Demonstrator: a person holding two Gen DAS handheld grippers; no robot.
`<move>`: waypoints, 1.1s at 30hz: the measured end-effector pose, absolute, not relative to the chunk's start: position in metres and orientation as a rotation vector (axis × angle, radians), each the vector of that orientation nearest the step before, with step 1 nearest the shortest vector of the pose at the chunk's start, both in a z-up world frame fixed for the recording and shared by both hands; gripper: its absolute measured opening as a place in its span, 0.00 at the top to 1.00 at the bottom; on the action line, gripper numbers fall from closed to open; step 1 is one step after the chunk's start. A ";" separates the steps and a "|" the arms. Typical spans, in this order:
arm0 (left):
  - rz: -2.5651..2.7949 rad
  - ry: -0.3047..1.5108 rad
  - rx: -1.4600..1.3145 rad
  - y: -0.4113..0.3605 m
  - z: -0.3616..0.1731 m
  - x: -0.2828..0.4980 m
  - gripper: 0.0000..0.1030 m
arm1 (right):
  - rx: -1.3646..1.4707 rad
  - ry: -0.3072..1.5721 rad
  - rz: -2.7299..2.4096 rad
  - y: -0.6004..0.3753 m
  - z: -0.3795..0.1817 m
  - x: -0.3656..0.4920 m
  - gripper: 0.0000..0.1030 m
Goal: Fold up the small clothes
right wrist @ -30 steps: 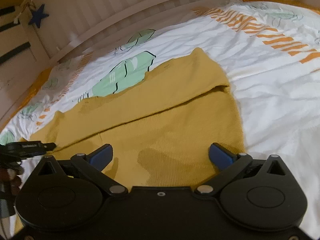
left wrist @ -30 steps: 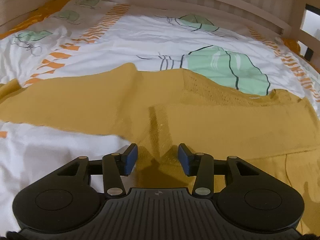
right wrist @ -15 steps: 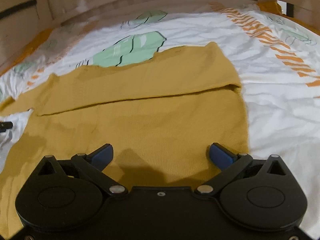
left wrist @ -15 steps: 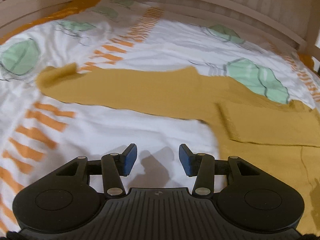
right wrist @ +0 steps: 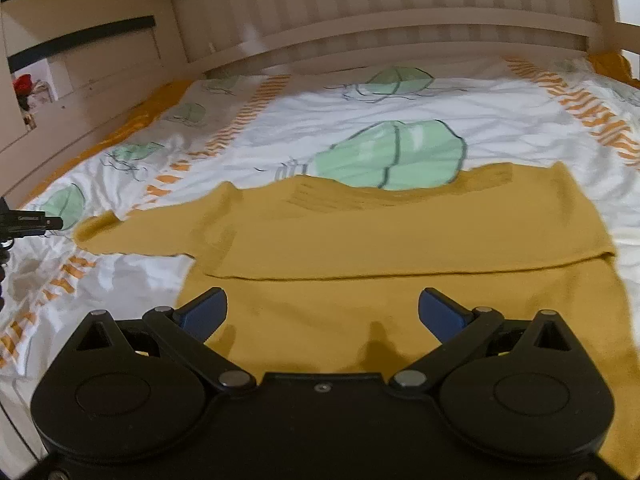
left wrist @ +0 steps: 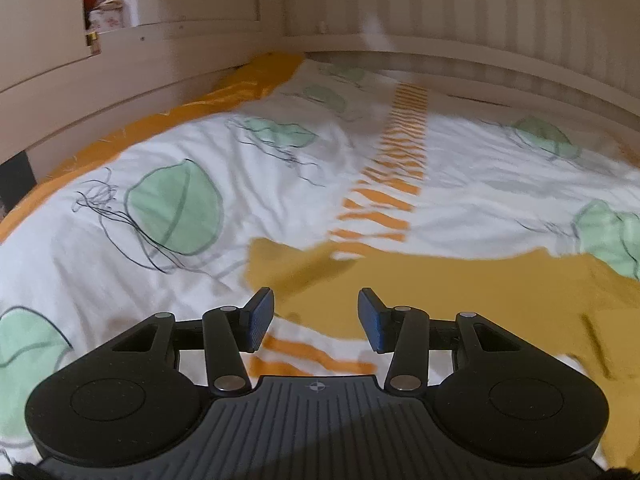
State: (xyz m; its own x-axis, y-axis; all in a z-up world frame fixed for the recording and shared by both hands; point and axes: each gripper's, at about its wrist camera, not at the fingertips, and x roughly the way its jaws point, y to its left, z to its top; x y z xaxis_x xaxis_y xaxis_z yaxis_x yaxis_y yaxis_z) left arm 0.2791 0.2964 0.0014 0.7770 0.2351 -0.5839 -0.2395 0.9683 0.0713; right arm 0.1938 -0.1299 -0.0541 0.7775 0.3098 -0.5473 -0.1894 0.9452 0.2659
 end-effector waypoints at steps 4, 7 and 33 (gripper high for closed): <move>0.288 0.645 -0.068 0.324 -0.008 0.299 0.56 | 0.201 0.632 0.296 -0.116 -0.058 0.199 0.01; 0.292 0.661 -0.138 0.341 -0.020 0.311 0.56 | 0.187 0.637 0.304 -0.110 -0.061 0.200 0.01; 0.142 0.477 -0.301 0.294 0.022 0.318 0.97 | 0.251 0.701 0.279 -0.134 -0.076 0.191 0.01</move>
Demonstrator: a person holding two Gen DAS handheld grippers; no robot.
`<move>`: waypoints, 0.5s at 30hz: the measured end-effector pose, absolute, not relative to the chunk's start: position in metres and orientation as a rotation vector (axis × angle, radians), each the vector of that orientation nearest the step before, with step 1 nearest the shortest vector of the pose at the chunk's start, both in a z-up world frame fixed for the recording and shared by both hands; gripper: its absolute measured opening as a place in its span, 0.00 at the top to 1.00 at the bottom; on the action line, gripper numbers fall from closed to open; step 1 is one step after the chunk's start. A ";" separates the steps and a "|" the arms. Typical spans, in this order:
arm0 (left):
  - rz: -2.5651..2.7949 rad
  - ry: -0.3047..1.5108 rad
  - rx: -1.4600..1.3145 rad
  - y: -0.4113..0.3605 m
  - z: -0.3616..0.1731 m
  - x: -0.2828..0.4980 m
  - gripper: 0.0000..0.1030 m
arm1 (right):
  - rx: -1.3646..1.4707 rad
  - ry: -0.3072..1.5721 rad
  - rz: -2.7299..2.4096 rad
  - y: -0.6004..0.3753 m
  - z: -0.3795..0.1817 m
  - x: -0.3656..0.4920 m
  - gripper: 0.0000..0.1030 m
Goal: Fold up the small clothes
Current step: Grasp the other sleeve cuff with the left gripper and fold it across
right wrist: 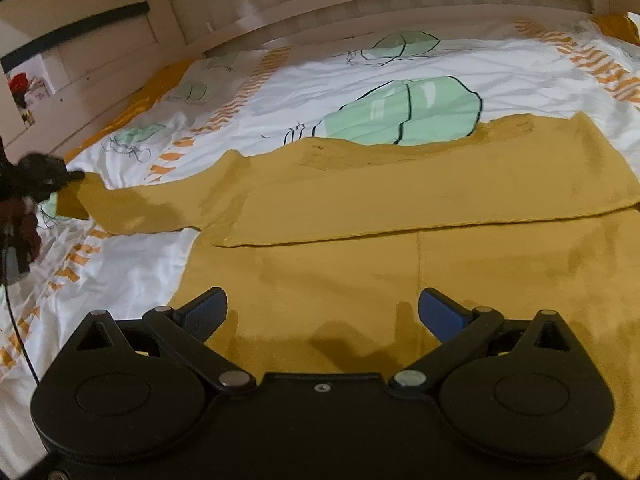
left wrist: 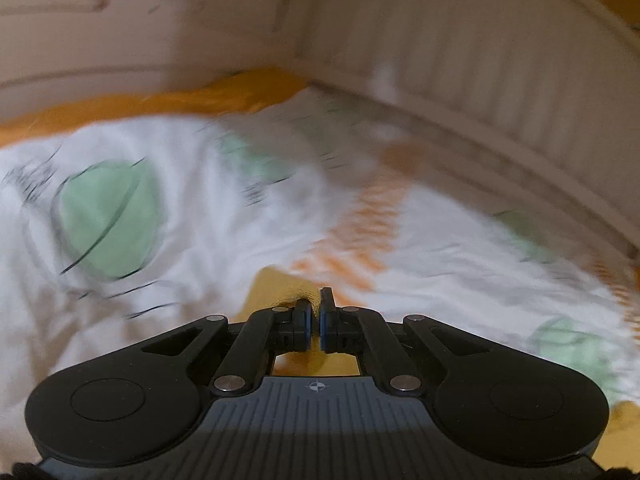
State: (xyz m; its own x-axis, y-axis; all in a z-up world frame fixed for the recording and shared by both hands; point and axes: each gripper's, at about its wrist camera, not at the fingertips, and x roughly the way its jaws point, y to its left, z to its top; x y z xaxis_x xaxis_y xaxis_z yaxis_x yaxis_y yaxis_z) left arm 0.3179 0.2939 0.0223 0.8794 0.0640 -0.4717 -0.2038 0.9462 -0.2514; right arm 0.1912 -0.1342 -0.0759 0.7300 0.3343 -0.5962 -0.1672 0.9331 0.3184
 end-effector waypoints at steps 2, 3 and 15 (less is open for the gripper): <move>0.078 0.453 -0.291 0.266 0.044 0.314 0.97 | 0.255 0.696 0.274 -0.141 -0.074 0.186 0.01; 0.042 0.439 -0.284 0.252 0.054 0.312 0.97 | 0.260 0.693 0.270 -0.146 -0.073 0.184 0.01; -0.349 0.411 -0.250 0.033 0.094 0.301 0.97 | 0.385 0.654 0.175 -0.219 -0.068 0.158 0.01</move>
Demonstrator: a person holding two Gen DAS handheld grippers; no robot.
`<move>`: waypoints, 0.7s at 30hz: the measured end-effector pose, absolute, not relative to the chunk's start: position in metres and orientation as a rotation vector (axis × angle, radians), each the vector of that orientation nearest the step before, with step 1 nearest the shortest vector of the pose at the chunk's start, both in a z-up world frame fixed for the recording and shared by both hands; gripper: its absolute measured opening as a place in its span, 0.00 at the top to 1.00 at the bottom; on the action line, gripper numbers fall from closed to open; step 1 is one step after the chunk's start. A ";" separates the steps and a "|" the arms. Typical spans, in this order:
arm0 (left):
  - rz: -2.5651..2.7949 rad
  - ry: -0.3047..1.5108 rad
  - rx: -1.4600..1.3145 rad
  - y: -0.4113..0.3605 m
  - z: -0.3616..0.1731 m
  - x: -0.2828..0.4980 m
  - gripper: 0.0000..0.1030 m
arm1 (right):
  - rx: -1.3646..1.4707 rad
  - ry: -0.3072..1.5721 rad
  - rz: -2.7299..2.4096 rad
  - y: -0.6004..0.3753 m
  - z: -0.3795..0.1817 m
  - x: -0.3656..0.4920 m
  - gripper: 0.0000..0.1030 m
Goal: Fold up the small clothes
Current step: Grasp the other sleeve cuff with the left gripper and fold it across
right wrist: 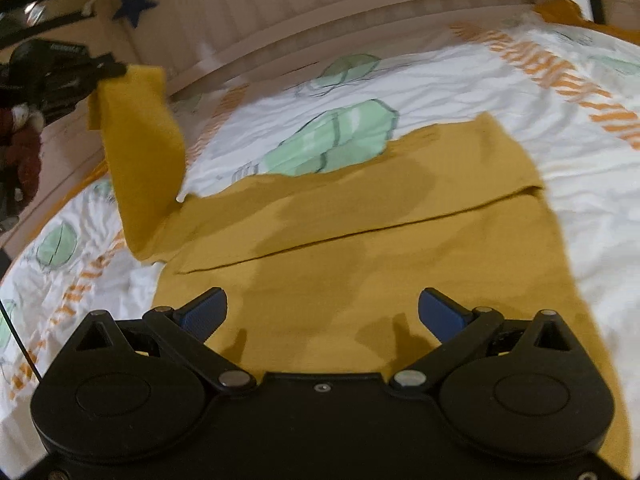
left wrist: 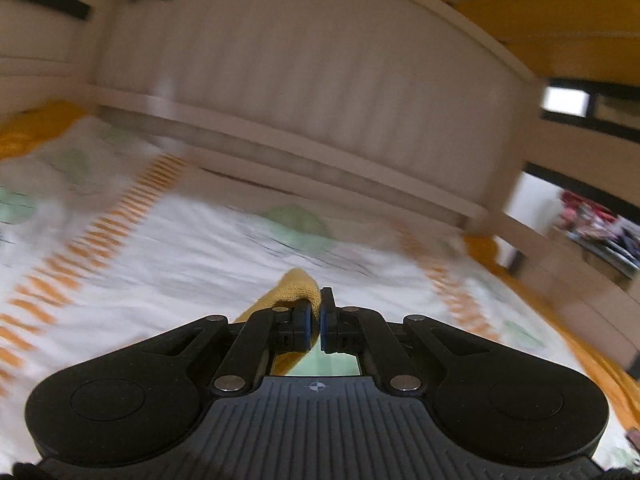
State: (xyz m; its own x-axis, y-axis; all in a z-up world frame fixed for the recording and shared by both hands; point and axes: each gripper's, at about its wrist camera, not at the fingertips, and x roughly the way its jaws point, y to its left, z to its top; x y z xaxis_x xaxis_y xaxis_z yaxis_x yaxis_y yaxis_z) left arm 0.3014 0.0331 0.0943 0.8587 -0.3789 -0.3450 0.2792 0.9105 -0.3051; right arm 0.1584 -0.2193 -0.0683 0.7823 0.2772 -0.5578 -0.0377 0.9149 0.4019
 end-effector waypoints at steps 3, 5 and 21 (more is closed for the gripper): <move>-0.412 0.460 -0.237 -0.016 0.074 0.305 0.95 | 0.423 0.645 0.152 -0.233 -0.071 0.155 0.01; -0.440 0.498 -0.187 -0.041 0.052 0.308 0.95 | 0.437 0.639 0.138 -0.240 -0.072 0.155 0.01; -0.671 0.632 -0.089 -0.092 -0.008 0.282 0.32 | 0.424 0.653 0.080 -0.248 -0.088 0.155 0.01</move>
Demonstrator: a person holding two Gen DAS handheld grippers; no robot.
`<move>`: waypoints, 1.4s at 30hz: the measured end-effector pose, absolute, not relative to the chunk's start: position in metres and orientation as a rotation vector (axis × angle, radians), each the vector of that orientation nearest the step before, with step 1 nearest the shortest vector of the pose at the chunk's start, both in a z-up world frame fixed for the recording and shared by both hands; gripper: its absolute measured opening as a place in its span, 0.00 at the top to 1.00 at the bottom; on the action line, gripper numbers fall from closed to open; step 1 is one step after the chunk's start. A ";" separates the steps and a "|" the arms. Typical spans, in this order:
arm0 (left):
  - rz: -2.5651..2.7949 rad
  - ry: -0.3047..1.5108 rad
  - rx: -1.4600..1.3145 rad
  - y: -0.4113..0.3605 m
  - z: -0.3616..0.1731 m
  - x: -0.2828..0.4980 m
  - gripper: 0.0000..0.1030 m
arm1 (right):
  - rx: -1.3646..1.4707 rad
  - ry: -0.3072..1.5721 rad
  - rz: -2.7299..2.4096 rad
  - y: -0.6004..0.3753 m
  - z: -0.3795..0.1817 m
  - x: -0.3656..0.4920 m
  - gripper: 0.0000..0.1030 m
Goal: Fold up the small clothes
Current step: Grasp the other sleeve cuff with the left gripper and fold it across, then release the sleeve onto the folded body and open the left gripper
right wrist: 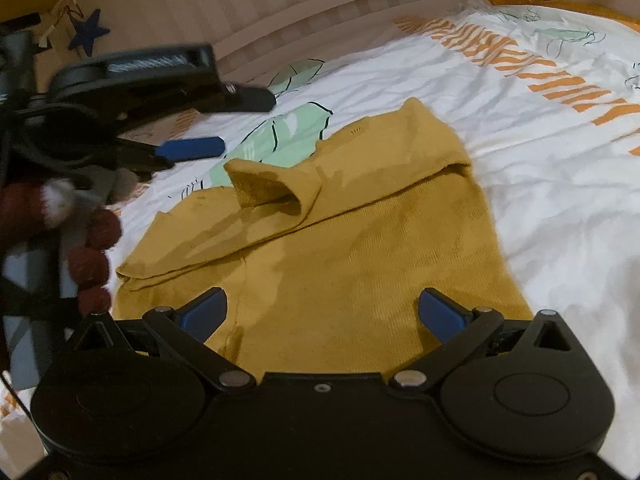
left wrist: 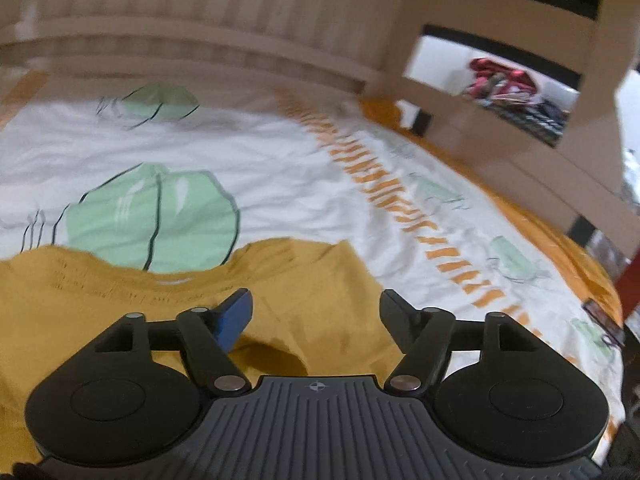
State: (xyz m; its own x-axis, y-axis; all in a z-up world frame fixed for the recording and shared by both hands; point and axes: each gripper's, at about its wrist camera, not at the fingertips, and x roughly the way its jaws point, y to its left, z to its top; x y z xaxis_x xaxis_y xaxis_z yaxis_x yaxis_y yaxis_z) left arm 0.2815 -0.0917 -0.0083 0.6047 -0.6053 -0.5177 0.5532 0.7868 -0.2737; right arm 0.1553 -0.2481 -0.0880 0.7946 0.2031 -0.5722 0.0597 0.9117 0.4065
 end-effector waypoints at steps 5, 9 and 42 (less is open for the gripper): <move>-0.704 0.581 -0.088 -0.078 -0.004 0.265 0.22 | 0.379 0.657 0.068 -0.244 -0.087 0.156 0.01; -0.606 0.579 -0.044 -0.049 -0.009 0.249 0.22 | 0.350 0.654 0.055 -0.241 -0.083 0.159 0.01; -0.130 0.715 -0.025 0.071 -0.107 0.252 0.14 | -0.135 0.611 0.124 -0.169 -0.073 0.266 0.83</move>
State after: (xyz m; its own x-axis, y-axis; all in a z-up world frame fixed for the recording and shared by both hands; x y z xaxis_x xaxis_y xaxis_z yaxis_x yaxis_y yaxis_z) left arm 0.2519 0.0715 -0.1066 0.7472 -0.1277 -0.6522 0.1105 0.9916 -0.0675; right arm 0.2657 -0.1691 -0.0733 0.8121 0.0763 -0.5785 -0.1560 0.9837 -0.0892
